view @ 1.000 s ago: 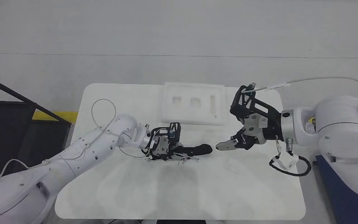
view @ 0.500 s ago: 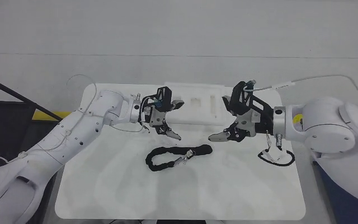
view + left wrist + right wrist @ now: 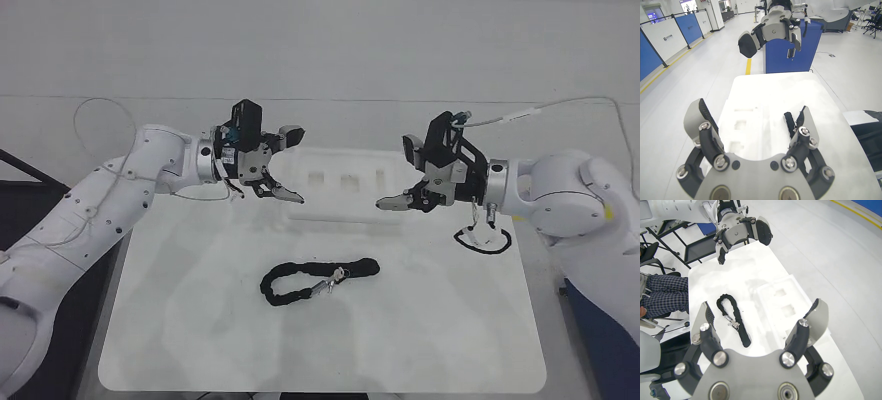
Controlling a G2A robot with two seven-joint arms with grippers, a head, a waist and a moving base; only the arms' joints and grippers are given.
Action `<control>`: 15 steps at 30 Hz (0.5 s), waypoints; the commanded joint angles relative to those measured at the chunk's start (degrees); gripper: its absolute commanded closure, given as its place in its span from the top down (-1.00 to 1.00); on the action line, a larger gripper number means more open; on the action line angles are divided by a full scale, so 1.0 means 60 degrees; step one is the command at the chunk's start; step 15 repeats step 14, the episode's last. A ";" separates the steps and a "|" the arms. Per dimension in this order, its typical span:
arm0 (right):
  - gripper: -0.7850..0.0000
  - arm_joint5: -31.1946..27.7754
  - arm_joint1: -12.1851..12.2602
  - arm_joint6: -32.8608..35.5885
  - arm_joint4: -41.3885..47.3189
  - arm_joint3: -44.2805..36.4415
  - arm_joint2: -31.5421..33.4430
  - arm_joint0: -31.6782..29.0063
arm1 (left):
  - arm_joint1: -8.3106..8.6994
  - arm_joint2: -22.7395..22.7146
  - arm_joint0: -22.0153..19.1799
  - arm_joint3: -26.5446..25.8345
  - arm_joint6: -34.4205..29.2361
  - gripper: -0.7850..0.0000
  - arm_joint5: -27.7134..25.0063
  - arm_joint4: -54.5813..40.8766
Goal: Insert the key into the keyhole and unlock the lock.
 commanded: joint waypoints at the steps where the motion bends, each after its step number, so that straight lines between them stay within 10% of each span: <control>1: 1.00 -0.0053 -0.0010 0.0035 -0.0024 0.0037 -0.0010 0.0037 | -0.0037 0.0188 -0.0140 0.0140 0.0325 1.00 0.0000 0.0086; 15: 1.00 -0.0052 -0.0009 0.0035 -0.0024 0.0037 -0.0010 0.0037 | -0.0050 0.0247 -0.0199 0.0159 0.0408 1.00 0.0000 0.0188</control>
